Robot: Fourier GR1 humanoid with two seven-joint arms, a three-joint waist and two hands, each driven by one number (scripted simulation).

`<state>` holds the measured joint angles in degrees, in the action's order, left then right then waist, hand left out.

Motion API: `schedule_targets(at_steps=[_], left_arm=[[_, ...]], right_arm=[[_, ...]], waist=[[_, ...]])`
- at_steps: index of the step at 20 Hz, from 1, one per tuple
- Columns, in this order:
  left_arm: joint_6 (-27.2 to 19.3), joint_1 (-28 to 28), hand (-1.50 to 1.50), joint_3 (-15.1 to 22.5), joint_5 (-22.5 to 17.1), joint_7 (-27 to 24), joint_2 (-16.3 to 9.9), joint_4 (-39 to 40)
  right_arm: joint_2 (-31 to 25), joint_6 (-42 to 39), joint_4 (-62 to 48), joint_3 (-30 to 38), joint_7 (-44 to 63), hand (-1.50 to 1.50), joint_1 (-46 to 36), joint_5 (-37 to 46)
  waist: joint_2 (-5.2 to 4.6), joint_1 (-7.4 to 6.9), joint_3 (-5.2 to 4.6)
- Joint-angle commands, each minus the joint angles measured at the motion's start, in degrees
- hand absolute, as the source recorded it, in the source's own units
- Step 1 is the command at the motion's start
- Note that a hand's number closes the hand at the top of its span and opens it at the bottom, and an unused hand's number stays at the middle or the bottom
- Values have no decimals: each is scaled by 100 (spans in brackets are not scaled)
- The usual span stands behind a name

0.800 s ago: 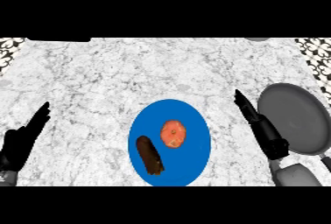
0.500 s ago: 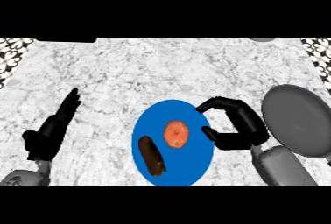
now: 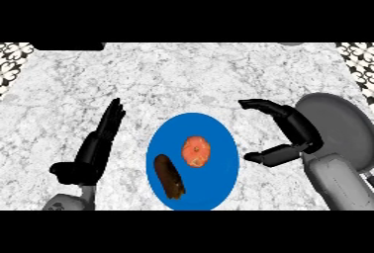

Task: Pick the squash from the plate and place it in the pan

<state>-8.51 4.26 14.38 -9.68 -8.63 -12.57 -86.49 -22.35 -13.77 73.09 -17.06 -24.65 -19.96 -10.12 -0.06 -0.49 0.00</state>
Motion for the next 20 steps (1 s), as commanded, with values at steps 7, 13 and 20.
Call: schedule_targets(at_steps=[7, 13, 20], left_arm=[[136, 49, 0, -112, -24, 189, 82, -226], [-85, -252, 0, 100, 231, 217, 242, -431], [-35, 39, 0, 12, 262, 55, 377, -104]], right_arm=[[-371, -569, -451, -126, 403, -150, -1346, 1051], [14, -665, -72, -961, 1684, -150, -1706, 1830], [513, -774, -504, -2095, 2100, -150, -2060, 3165]], waist=[[-4, -41, -2], [19, -18, -5], [-4, -20, -4]])
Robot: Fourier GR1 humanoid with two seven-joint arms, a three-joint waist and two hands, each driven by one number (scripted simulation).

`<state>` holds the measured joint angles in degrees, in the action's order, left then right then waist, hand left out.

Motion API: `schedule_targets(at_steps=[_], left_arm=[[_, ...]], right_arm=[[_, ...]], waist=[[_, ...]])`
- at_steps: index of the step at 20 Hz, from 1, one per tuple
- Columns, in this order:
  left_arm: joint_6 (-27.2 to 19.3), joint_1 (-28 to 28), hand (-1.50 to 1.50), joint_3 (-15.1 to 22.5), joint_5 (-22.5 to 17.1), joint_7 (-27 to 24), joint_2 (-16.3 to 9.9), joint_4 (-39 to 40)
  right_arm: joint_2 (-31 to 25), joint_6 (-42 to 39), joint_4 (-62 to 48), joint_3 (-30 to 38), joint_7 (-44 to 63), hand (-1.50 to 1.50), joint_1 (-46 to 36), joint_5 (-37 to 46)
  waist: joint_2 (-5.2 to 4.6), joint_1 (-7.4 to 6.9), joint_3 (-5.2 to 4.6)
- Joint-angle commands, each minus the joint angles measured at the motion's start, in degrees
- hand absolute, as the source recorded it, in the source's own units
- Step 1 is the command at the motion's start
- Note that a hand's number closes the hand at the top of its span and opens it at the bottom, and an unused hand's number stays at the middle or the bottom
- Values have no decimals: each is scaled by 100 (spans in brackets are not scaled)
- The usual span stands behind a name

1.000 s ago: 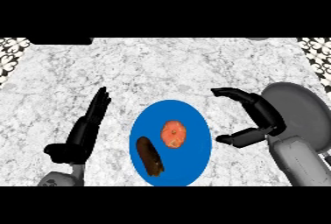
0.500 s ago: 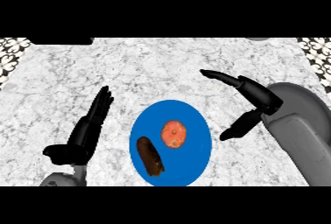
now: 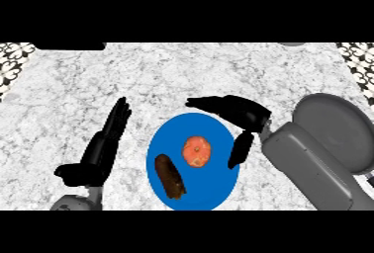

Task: Pick the squash from the plate and place it in the pan

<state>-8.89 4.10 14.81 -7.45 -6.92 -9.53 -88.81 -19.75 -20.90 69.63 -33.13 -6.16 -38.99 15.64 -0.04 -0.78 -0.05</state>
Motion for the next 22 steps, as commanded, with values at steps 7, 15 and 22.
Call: schedule_targets(at_steps=[7, 15, 22], left_arm=[[152, -125, 0, -255, 54, 11, -26, -63], [112, -182, 0, -143, 380, 331, 254, -332], [348, -509, 0, -332, 371, 173, 261, -490]], right_arm=[[526, -249, 187, -622, 769, -150, 366, 1352], [892, -645, -368, 167, 480, -150, 149, 1953], [1293, -458, -494, 476, 301, -150, 651, 2421]], waist=[[13, 65, 5], [7, 48, 6], [7, 48, 5]])
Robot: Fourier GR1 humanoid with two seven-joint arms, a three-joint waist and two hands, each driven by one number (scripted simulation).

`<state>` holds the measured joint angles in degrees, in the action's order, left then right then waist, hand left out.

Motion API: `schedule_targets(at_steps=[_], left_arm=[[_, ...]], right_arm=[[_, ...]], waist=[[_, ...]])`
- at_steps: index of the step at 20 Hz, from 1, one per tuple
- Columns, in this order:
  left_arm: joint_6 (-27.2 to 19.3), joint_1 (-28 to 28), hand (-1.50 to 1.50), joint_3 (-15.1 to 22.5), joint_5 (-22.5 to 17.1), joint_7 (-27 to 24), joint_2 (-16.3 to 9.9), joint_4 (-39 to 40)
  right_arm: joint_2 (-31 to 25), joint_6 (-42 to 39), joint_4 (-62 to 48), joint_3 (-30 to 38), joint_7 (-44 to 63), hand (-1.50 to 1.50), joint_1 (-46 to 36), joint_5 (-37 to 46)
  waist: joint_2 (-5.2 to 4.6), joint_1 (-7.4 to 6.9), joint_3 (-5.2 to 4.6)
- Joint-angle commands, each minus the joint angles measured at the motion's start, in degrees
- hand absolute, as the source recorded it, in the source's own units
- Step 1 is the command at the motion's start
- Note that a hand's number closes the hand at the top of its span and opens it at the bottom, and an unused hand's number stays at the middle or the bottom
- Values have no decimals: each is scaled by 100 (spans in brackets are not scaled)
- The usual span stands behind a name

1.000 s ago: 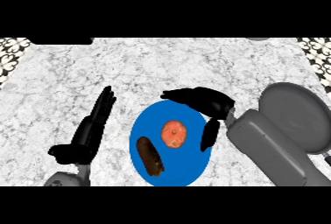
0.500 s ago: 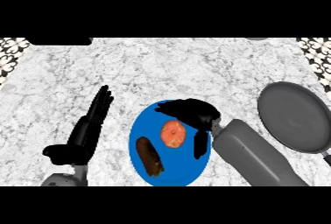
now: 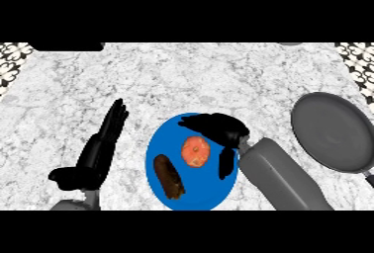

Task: Pick the squash from the plate and place it in the pan

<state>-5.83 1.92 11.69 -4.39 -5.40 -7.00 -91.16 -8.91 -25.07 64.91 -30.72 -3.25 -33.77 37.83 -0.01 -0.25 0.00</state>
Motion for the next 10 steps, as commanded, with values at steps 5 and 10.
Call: schedule_targets(at_steps=[5, 10], left_arm=[[-13, -57, 0, -16, 262, 50, 234, -112], [420, -149, 0, -326, 0, -172, 22, 104]], right_arm=[[525, -15, -695, 530, -378, -150, -209, 569], [634, 410, -1303, 428, -524, -150, -92, 929]], waist=[[-2, -13, 0], [-2, -10, 0]])
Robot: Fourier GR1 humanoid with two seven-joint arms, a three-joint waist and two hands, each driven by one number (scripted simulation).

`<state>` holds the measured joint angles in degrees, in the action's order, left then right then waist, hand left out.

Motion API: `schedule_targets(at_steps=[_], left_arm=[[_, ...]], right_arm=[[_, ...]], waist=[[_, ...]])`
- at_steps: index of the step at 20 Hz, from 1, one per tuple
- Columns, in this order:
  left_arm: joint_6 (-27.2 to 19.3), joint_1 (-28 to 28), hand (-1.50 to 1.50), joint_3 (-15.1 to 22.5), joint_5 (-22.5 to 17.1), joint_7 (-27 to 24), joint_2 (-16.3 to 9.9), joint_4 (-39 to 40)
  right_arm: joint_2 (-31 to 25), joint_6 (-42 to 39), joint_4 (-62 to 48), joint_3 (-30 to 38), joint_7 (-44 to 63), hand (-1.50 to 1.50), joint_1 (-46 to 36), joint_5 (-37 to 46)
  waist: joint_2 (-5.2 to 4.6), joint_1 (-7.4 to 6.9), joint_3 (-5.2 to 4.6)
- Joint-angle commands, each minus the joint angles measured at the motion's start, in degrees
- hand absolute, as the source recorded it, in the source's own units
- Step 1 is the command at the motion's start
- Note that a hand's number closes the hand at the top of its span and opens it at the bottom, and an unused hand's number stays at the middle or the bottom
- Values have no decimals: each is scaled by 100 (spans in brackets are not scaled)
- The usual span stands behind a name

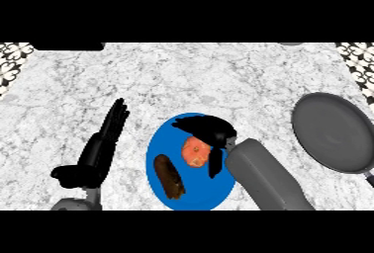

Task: Pick the squash from the plate and place it in the pan

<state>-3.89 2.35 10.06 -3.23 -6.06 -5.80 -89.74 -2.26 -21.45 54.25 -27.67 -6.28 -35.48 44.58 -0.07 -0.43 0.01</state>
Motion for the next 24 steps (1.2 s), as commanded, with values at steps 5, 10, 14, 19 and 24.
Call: schedule_targets(at_steps=[5, 10, 14, 19, 24], left_arm=[[-136, 45, 0, 145, 201, 249, 215, -215], [-30, 81, 0, 36, 294, -119, 228, 168], [37, -428, 0, 31, 222, 92, 132, -399], [356, 110, 0, -371, -73, 355, -66, -240], [-16, 137, 0, -190, 236, 244, 229, -22]], right_arm=[[192, 215, -1035, -505, -630, 150, -279, 632], [127, 881, -1592, -300, -1159, 150, -419, 1008], [221, 1219, -1395, -338, -1101, 150, -157, 993], [222, 1592, -969, -272, -820, 150, -272, 862], [88, 2210, -294, 346, -422, 150, 49, 883]], waist=[[-11, -40, 2], [-14, -20, 1], [-1, -37, 2], [7, -2, 0], [43, 162, -2]])
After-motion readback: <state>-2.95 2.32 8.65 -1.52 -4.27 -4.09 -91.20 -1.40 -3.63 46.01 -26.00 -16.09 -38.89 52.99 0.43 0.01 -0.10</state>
